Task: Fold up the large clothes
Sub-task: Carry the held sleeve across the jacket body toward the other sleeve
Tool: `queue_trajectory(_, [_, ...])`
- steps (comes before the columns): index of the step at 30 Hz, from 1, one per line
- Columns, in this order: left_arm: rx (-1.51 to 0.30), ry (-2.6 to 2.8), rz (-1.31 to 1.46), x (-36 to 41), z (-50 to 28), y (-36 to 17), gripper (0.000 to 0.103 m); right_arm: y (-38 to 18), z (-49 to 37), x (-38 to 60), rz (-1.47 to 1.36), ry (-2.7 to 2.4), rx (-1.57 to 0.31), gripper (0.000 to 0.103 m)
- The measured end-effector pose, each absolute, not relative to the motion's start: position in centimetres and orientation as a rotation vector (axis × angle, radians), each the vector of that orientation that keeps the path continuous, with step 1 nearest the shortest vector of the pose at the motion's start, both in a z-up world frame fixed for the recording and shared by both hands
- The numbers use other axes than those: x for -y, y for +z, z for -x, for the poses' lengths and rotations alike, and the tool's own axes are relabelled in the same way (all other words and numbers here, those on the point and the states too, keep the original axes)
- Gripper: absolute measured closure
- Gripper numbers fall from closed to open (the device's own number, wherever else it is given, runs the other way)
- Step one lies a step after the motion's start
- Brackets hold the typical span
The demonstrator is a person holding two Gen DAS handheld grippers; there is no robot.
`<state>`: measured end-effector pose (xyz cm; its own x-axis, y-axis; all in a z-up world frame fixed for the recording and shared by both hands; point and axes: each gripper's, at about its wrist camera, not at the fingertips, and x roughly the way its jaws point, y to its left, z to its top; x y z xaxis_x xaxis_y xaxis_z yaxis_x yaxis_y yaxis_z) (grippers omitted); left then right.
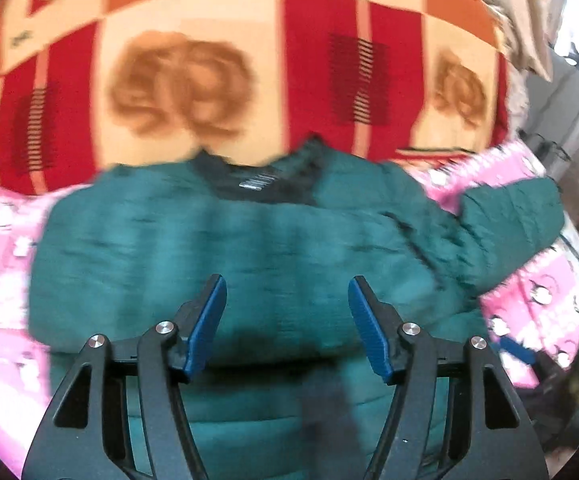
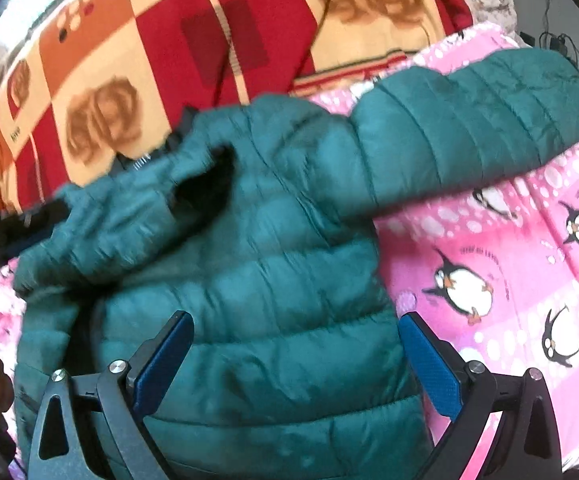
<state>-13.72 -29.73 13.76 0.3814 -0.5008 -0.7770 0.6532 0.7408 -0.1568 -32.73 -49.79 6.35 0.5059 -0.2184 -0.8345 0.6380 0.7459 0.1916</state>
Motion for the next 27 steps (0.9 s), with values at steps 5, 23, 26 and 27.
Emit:
queue_trajectory(5, [-0.903, -0.575, -0.157, 23.5, 10.0, 13.9, 0.039, 8.3, 29.8, 50.0, -0.556, -0.457, -0.885, 0.001])
queue_trajectory(23, [-0.993, -0.385, -0.076, 16.8, 4.7, 9.1, 0.039, 7.7, 19.6, 49.4, -0.450, -0.360, -0.889, 0.087])
queue_trajectory(26, [-0.987, -0.387, -0.064, 16.8, 4.6, 9.3, 0.039, 9.4, 20.1, 50.5, -0.395, -0.413, -0.857, 0.087])
queue_trajectory(27, [-0.988, -0.385, -0.063, 16.9, 4.6, 9.2, 0.039, 9.5, 20.2, 51.0, -0.386, -0.439, -0.855, 0.087])
